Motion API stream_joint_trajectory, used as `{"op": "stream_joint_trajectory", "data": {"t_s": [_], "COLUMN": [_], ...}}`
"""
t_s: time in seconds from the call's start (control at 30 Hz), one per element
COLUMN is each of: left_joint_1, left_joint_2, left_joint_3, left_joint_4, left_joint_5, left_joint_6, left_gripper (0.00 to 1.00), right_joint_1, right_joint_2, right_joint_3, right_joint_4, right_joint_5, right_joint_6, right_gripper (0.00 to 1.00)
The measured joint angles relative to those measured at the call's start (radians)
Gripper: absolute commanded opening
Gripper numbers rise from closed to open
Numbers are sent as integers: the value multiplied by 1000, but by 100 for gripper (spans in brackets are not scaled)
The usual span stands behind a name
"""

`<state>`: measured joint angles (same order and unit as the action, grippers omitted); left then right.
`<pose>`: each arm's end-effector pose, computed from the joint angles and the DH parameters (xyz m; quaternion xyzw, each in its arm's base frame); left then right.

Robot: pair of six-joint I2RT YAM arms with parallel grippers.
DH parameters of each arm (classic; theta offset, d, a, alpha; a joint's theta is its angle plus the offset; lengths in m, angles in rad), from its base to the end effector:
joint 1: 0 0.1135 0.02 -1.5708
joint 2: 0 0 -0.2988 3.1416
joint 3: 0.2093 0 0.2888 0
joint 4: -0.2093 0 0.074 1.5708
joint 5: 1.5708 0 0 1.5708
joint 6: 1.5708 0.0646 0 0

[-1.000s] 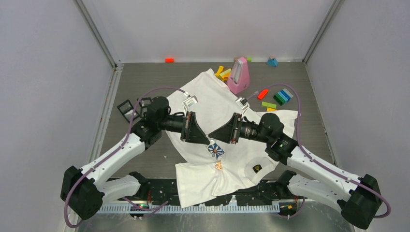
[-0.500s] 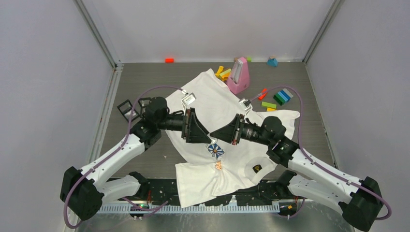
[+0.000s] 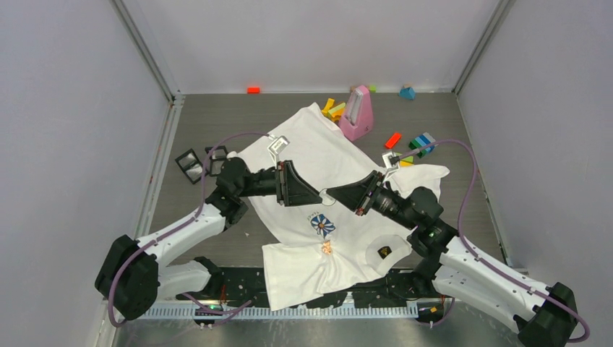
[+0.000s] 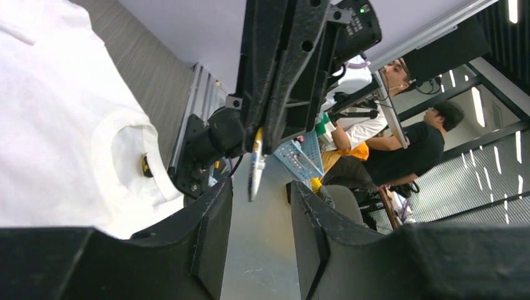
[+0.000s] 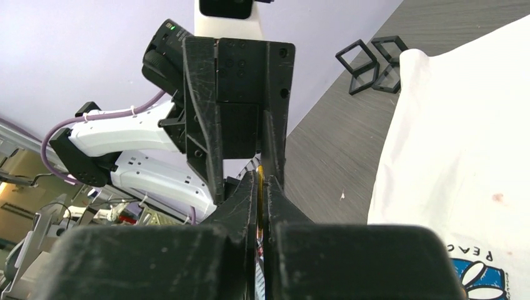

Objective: Pin the brooch onto the clothing

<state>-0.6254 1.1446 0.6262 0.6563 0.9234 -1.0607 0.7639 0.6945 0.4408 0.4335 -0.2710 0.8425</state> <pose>0.1997 -0.2077 0.3132 0.2011 0.6466 -0.6987 0.2307 0.1418 0.1598 0.3163 -0.0787 0.6385 0.6075 0.4659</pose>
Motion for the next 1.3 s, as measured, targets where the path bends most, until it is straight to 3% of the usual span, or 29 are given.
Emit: {"op": "stream_joint_trajectory", "data": {"t_s": [0.13,0.33,0.47,0.6,0.7,0.93,1.0,1.23,1.3], "left_joint_1": [-14,-18,-22,-23,-23,-25,-25,-21,-13], "left_joint_2": [1,11,14,20,24,26,25,25,26], "left_joint_3": [0,-2,-2,-4,-8,-10,-2,198,255], "left_joint_4": [64,90,98,103,103,98,64,-344,-435], "left_joint_5": [-17,-31,-34,-35,-42,-42,-37,50,78], "left_joint_6": [-32,-42,-50,-56,-58,-47,-22,228,298], "left_gripper": [29,31,26,15,1,0,0,0,0], "right_joint_1": [0,0,0,0,0,0,0,0,0], "right_joint_2": [11,19,19,19,17,10,10,-17,-30], "right_joint_3": [0,0,0,-1,-2,-9,-9,-2,13], "right_joint_4": [20,52,56,60,63,59,48,-10,-42], "right_joint_5": [15,21,27,32,35,40,40,52,55], "right_joint_6": [1,4,5,5,7,10,10,-4,-14], "right_gripper": [1,1,1,1,1,1,6,52,60]}}
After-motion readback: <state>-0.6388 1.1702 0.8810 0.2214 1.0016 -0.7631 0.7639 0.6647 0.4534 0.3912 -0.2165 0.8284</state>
